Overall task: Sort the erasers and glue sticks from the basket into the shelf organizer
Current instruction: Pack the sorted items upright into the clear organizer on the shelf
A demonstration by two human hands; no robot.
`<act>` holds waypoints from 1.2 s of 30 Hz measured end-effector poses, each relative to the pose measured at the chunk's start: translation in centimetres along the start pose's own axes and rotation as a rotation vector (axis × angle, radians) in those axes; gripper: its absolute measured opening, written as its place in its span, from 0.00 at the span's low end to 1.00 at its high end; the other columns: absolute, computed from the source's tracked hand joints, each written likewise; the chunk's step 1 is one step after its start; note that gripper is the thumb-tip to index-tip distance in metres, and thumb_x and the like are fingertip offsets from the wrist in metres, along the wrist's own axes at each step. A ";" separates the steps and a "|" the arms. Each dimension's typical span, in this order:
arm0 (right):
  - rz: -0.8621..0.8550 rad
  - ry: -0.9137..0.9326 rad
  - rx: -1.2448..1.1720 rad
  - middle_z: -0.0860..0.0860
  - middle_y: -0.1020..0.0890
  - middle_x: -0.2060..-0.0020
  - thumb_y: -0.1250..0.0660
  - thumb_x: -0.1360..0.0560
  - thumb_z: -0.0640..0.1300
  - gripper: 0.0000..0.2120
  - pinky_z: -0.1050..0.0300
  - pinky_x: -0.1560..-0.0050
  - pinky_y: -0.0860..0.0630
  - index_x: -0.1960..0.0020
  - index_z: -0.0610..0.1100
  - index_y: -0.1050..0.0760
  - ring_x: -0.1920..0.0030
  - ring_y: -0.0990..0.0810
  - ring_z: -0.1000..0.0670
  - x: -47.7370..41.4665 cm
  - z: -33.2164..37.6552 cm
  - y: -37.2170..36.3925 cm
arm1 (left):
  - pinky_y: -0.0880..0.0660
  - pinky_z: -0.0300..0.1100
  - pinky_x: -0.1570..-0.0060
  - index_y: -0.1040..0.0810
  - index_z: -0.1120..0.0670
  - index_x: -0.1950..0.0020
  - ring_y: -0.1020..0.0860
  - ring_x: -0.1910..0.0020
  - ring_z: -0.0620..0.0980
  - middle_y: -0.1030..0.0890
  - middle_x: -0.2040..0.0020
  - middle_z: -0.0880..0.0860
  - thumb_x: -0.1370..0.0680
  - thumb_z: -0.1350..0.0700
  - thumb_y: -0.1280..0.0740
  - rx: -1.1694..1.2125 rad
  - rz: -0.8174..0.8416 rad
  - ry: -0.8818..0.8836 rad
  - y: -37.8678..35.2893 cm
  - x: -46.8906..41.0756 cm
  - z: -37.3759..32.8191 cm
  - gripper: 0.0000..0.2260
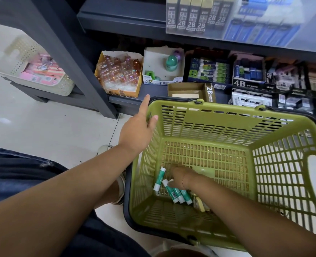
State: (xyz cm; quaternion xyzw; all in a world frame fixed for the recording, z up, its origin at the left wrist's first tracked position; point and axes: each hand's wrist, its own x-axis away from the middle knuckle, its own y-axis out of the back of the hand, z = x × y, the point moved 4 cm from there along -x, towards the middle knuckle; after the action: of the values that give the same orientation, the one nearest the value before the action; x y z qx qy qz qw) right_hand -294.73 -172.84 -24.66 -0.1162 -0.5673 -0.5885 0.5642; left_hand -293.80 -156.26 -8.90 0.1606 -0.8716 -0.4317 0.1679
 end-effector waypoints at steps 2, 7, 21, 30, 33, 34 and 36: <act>0.040 0.008 -0.014 0.44 0.31 0.33 0.33 0.26 0.53 0.29 0.53 0.45 0.29 0.29 0.45 0.36 0.37 0.29 0.44 0.1 0.8 -0.7 | 0.35 0.44 0.74 0.54 0.47 0.21 0.29 0.73 0.48 0.29 0.72 0.50 0.17 0.48 0.44 -0.004 -0.002 -0.002 0.0 0.0 0.0 0.28; 0.100 0.054 -0.162 0.47 0.30 0.36 0.29 0.27 0.50 0.28 0.52 0.42 0.29 0.30 0.46 0.34 0.38 0.29 0.45 0.4 1.7 -1.7 | 0.37 0.43 0.75 0.54 0.47 0.21 0.30 0.74 0.47 0.29 0.73 0.49 0.17 0.48 0.45 -0.007 0.000 -0.005 -0.1 -0.1 0.2 0.28; 0.315 0.059 -0.415 0.51 0.24 0.45 0.32 0.25 0.55 0.13 0.57 0.44 0.30 0.44 0.50 0.25 0.43 0.26 0.51 1.3 1.6 -4.0 | 0.35 0.42 0.74 0.54 0.47 0.21 0.31 0.74 0.46 0.30 0.73 0.49 0.17 0.49 0.44 -0.009 0.001 -0.002 -0.1 0.1 0.0 0.28; 0.301 0.062 -0.550 0.53 0.23 0.58 0.33 0.26 0.58 0.09 0.59 0.56 0.27 0.60 0.56 0.29 0.57 0.24 0.51 1.6 1.5 -4.5 | 0.34 0.42 0.73 0.53 0.47 0.20 0.30 0.73 0.47 0.29 0.72 0.49 0.17 0.49 0.44 0.000 0.006 -0.002 -0.1 0.1 -0.1 0.28; 0.284 0.023 -0.759 0.49 0.19 0.58 0.33 0.26 0.56 0.10 0.57 0.60 0.23 0.53 0.50 0.24 0.62 0.21 0.50 1.5 1.4 -3.8 | 0.35 0.43 0.73 0.54 0.47 0.21 0.30 0.73 0.47 0.29 0.73 0.49 0.17 0.49 0.44 -0.002 0.009 -0.001 0.0 0.1 -0.1 0.28; 0.263 0.015 -0.840 0.47 0.18 0.58 0.33 0.25 0.53 0.11 0.55 0.58 0.21 0.50 0.45 0.24 0.62 0.19 0.49 1.5 1.5 -3.1 | 0.35 0.43 0.73 0.53 0.47 0.21 0.30 0.73 0.47 0.29 0.73 0.49 0.17 0.49 0.44 -0.004 0.009 0.000 0.0 0.1 -0.1 0.27; 0.211 0.040 -0.961 0.46 0.17 0.61 0.34 0.24 0.44 0.09 0.54 0.56 0.20 0.49 0.40 0.24 0.61 0.17 0.49 1.6 1.4 -0.9 | 0.35 0.42 0.73 0.53 0.48 0.21 0.30 0.73 0.46 0.29 0.72 0.49 0.17 0.49 0.44 -0.007 0.009 0.000 -0.1 0.1 -0.1 0.27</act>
State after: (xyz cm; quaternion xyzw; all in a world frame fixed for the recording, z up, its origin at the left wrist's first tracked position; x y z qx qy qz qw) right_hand -296.71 -172.86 -23.46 -0.4089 -0.2057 -0.7252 0.5143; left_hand -293.85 -156.44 -8.89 0.1563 -0.8707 -0.4341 0.1704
